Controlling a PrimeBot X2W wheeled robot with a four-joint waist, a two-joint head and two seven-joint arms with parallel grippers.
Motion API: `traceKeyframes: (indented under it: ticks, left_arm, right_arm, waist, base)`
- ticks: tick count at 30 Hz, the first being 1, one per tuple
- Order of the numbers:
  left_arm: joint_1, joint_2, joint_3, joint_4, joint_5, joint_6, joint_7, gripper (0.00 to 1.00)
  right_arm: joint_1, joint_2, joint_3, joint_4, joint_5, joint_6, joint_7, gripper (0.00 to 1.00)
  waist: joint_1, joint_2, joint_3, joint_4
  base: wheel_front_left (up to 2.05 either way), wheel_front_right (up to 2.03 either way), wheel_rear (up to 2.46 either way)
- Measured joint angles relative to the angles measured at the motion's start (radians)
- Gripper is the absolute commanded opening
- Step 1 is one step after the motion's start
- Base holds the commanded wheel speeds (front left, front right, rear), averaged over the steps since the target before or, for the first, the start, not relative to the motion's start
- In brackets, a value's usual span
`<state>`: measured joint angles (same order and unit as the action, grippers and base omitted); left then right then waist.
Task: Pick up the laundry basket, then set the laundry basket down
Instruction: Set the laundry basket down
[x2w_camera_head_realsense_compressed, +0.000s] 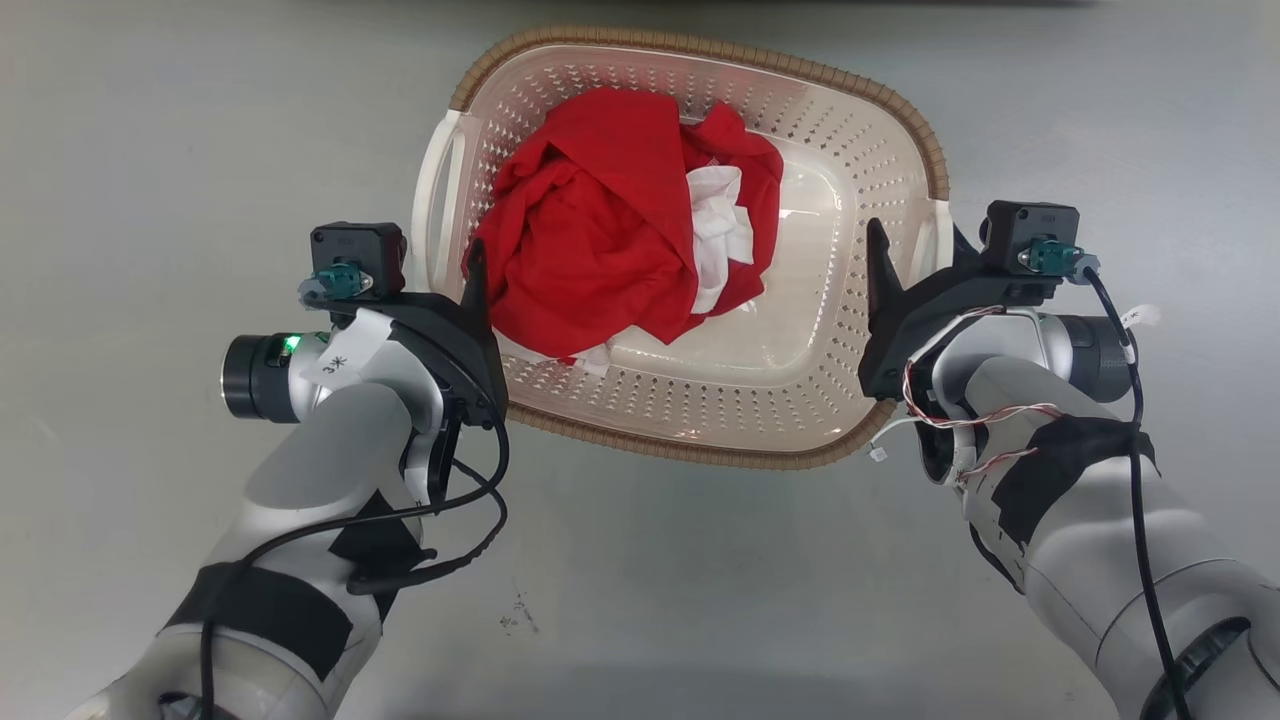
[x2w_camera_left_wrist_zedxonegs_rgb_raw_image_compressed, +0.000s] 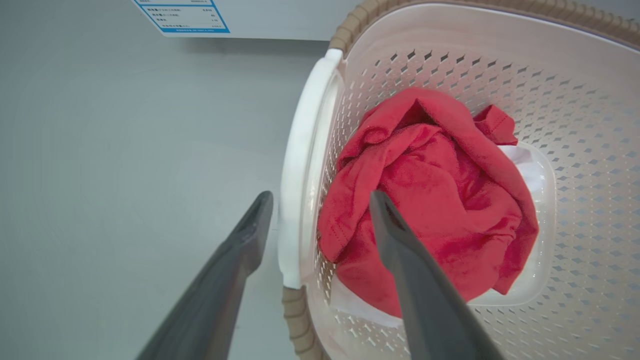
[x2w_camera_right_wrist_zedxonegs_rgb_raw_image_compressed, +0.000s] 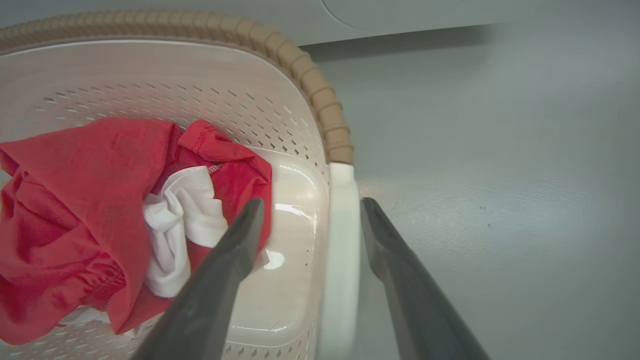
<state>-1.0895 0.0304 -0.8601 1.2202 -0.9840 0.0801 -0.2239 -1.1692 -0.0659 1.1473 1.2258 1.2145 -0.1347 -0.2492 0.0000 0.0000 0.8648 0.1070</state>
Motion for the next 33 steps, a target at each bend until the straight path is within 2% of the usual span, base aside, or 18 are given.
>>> traceKeyframes:
  ticks: [18, 33]
  left_arm:
    - [0.004, 0.000, 0.014, 0.013, 0.000, 0.005, -0.020, 1.00]
    - [0.058, 0.000, 0.040, -0.008, 0.000, -0.037, -0.026, 1.00]
  right_arm:
    - [-0.008, 0.000, -0.015, 0.008, -0.009, 0.000, 0.000, 1.00]
    - [0.034, 0.000, -0.058, -0.041, -0.027, 0.000, 0.000, 1.00]
  waist:
    - [-0.0001, 0.0000, -0.058, 0.004]
    - [-0.0001, 0.0000, -0.160, -0.020]
  base:
    - [0.00, 0.00, 0.00]
    - [0.00, 0.00, 0.00]
